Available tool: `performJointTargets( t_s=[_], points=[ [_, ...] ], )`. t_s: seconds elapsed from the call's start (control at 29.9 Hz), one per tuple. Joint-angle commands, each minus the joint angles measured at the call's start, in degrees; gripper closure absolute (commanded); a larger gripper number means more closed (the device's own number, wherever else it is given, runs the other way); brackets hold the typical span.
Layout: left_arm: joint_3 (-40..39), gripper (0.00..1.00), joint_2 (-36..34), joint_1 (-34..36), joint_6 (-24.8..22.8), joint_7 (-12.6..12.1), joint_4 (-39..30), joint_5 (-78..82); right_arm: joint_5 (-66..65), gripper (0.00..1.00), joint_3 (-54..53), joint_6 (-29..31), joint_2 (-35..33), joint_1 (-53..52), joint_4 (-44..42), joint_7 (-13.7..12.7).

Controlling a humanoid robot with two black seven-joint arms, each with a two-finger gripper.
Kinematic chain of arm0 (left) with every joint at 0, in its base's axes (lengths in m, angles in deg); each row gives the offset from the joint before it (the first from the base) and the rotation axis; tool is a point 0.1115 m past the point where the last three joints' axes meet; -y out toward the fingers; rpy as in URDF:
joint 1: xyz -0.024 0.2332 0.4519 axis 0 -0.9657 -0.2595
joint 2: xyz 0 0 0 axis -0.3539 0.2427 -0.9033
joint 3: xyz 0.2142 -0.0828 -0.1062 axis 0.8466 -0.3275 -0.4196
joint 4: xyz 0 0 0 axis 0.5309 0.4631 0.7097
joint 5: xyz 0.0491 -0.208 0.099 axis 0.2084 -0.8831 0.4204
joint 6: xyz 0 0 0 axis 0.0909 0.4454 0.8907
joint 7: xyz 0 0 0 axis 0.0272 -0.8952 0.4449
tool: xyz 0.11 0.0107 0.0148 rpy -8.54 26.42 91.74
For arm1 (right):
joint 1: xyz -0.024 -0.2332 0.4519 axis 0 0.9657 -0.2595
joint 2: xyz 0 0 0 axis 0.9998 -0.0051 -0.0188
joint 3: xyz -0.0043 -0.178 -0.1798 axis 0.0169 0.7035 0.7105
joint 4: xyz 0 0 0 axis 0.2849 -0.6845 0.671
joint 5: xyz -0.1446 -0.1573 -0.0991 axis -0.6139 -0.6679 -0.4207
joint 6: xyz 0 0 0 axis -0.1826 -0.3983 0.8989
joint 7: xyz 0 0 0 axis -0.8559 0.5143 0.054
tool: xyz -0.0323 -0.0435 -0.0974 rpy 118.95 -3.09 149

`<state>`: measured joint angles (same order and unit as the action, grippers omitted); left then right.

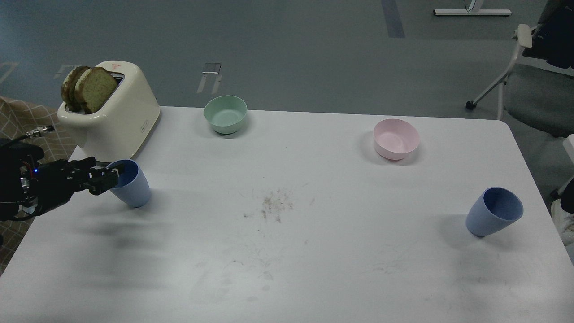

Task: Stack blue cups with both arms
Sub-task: 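Lower the left hand to the blue cup nearest it and grasp it, then carry the blue cup with the left hand to the table center and set it down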

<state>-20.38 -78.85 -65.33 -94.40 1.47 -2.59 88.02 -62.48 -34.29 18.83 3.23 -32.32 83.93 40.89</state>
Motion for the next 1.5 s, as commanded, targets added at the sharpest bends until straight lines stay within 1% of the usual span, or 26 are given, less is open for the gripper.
performJointTargets(
  t_s=[0.0,0.03,0.07,0.13,0.27,0.3,0.33,0.47,0.6,0.67,0.77,0.94,1.0,1.04,1.07,1.14,1.17,1.2,1.27,1.3,1.4,1.47],
  points=[
    [1.16,0.37,0.25,1.32,0.07,0.0,0.54,-0.43,0.0,0.0,0.0,0.0,-0.01,0.0,0.06,0.06],
    [1.42,0.42,0.34,1.41,0.07,0.08,0.63,-0.43,0.0,0.0,0.0,0.0,-0.01,0.0,0.06,0.06],
    [1.68,0.45,0.51,1.41,0.07,0.08,0.72,-0.34,0.0,0.0,0.0,0.0,-0.1,-0.09,0.06,-0.11],
    [1.95,0.47,1.21,1.67,0.07,0.0,1.42,-0.26,0.08,0.0,0.0,0.0,-0.19,-0.09,0.14,-0.11],
    [1.95,0.54,1.83,1.85,0.07,0.08,2.21,0.01,0.08,0.0,-0.17,0.0,-0.27,0.0,0.15,0.06],
    [1.95,0.57,1.83,1.85,0.15,0.08,2.39,0.01,0.08,0.0,-0.17,0.0,-0.27,0.0,0.15,-0.11],
    [2.04,0.65,2.01,1.85,0.16,0.08,2.47,0.01,0.08,0.0,-0.17,0.0,-0.36,0.0,0.06,-0.12],
    [2.04,0.77,2.45,1.94,0.16,0.08,3.35,0.1,0.08,0.0,-0.17,0.0,-0.27,0.0,0.06,0.06],
    [2.04,0.94,2.8,2.38,0.07,0.17,3.71,0.19,0.17,0.0,-0.17,0.0,-0.27,0.0,0.06,0.06],
    [2.12,1.0,2.8,2.64,0.07,0.17,3.71,0.19,0.17,0.0,-0.17,0.0,-0.27,0.0,-0.03,0.06],
    [2.83,1.0,2.54,3.08,0.07,0.08,3.71,0.1,0.09,0.0,-0.26,0.0,-0.27,0.0,-0.12,0.06],
    [3.0,1.0,1.66,7.55,-0.46,0.08,0.02,0.01,0.17,0.0,-0.26,0.0,-0.36,0.0,-0.12,0.06],
    [3.09,1.0,-0.44,11.67,-3.17,0.0,-4.53,0.01,0.17,0.0,-0.35,0.0,-0.27,0.18,-0.03,0.06],
    [3.01,1.0,-0.89,12.65,-4.23,-0.18,-6.03,0.01,0.17,0.0,-0.35,0.0,-0.36,0.26,-0.03,0.06],
    [3.09,1.0,-1.07,14.84,-6.5,-0.44,-8.92,0.01,0.17,0.0,-0.43,0.0,-0.36,0.7,-0.03,0.06],
    [3.44,1.0,-0.72,17.48,-8.71,-0.71,-11.23,0.1,0.17,0.0,-0.43,0.0,-0.36,0.97,0.06,0.06],
    [5.1,1.0,-0.02,20.19,-10.46,-1.14,-12.89,0.18,0.17,0.0,-0.52,0.0,-0.36,1.23,0.06,0.06],
    [6.59,1.0,0.68,21.7,-11.09,-1.41,-13.51,0.36,0.26,0.0,-0.52,0.0,-0.36,1.41,0.06,0.06],
    [15.61,1.0,5.06,30.28,-11.53,-2.64,-13.79,2.72,0.35,0.0,-1.13,0.0,-0.36,2.19,0.14,0.06],
    [20.71,1.0,7.08,34.5,-11.53,-2.64,-13.44,4.04,0.35,0.0,-1.4,0.0,-0.62,2.46,0.15,0.06],
    [26.98,1.0,10.52,38.84,-11.53,-2.73,-12.73,4.67,0.35,0.0,-1.49,0.0,-1.33,2.64,0.15,0.06],
    [31.46,1.0,15.96,41.83,-11.62,-3.08,-10.11,4.93,0.43,0.0,-1.66,0.0,-2.2,2.99,0.15,0.06]
  ],
)
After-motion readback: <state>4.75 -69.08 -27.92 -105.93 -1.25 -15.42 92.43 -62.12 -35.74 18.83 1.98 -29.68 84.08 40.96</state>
